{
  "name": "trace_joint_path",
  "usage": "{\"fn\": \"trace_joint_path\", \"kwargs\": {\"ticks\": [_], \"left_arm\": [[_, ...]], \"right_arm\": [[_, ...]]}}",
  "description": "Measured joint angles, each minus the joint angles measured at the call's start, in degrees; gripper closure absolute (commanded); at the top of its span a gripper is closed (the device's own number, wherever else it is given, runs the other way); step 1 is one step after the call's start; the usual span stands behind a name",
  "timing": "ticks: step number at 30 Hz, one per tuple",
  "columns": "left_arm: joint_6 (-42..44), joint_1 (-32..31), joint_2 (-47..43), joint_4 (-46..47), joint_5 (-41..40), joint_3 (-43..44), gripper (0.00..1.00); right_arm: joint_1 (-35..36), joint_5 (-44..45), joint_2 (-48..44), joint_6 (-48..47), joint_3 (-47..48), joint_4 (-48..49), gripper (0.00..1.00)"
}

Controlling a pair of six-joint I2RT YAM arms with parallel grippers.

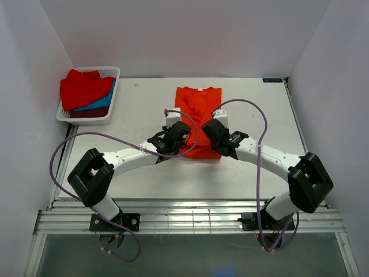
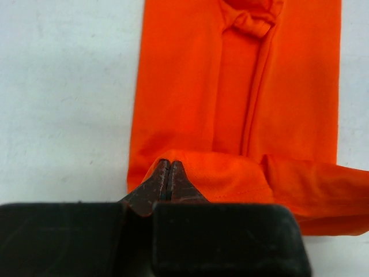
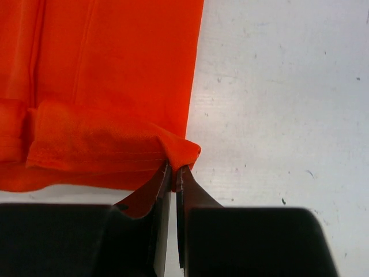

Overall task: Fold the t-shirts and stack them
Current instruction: Fold the tshirt

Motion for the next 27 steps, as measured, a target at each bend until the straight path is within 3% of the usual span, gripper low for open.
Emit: {"fn": "trace_joint_path", "kwargs": {"ticks": [11,27], "left_arm": [[8.00,7.91,13.22,5.03,6.80,11.52,1.00],[11.28,15.52,22.67,7.93,14.43,20.83,1.00]], "right_arm": [[-8.74,-6.73,16.41,-12.35,13.40,8.07,0.92],[-14.51,-11.10,24.98,-17.49,22.53,9.73,0.92]]}}
